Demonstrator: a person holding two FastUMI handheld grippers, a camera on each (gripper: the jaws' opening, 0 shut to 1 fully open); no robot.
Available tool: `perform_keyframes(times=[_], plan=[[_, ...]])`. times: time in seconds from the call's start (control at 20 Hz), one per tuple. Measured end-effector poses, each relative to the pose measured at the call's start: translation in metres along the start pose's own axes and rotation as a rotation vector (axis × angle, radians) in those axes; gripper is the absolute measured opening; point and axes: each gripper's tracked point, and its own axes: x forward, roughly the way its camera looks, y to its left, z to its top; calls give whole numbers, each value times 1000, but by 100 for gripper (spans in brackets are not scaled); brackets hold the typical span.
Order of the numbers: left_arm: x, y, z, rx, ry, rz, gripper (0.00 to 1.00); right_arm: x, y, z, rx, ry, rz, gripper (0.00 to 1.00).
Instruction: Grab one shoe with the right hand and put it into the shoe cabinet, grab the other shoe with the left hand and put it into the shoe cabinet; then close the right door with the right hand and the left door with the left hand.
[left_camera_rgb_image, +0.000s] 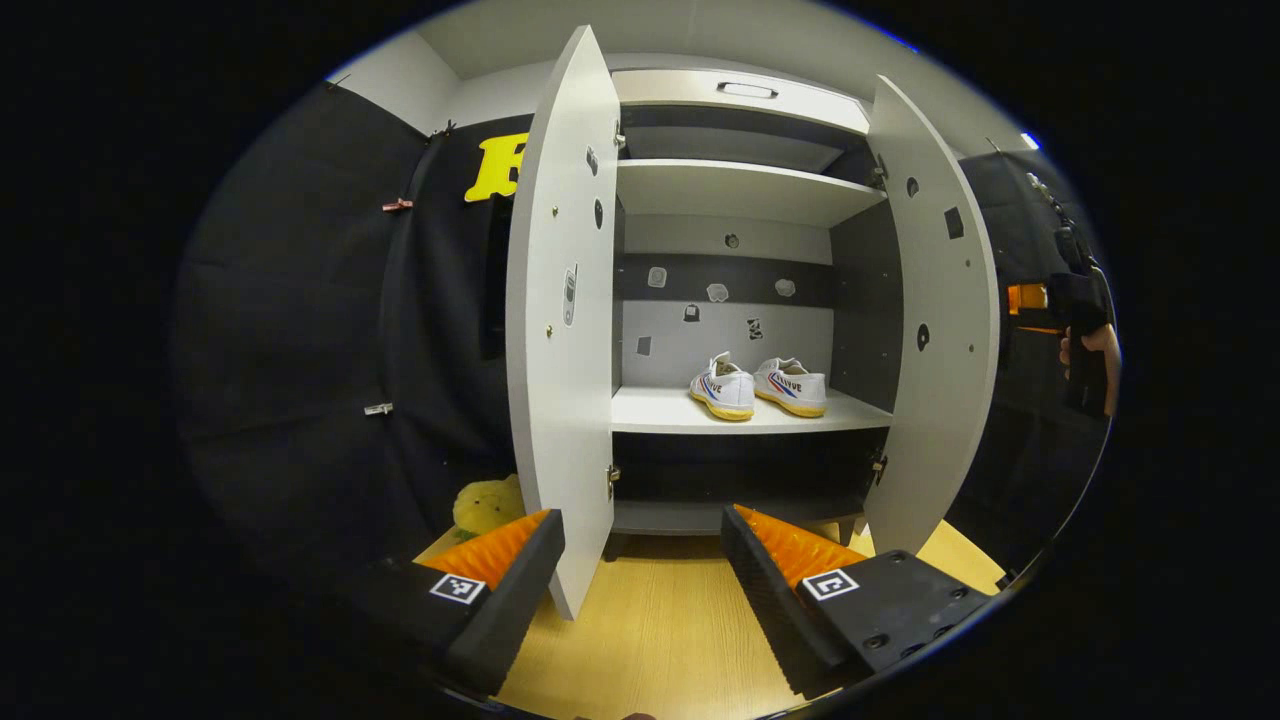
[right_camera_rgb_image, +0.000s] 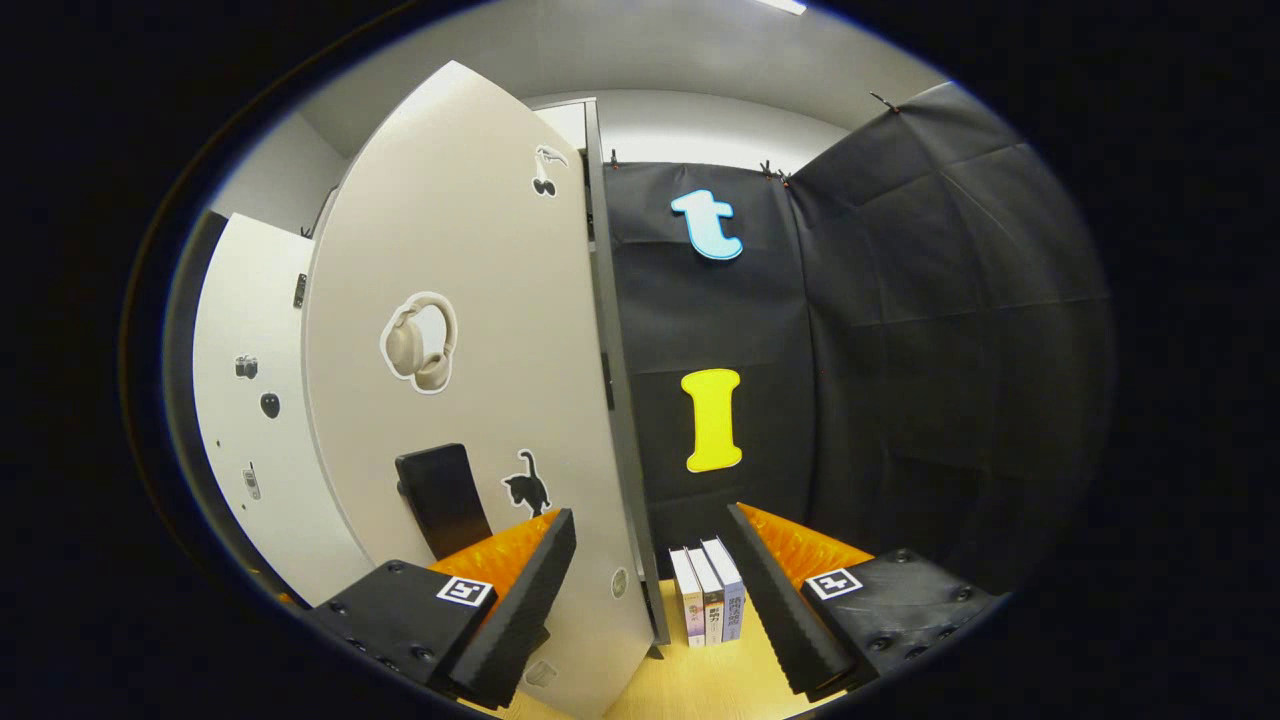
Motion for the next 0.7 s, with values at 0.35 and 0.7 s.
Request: perform_keyframes(times=[0.35,0.7], plan=[[-6,13,2,3,-7,3,99,8,51,-12,28,16,65,98],[-20,41,-7,-44,23,36,99,-7,103,-34,-31,25,136,98]])
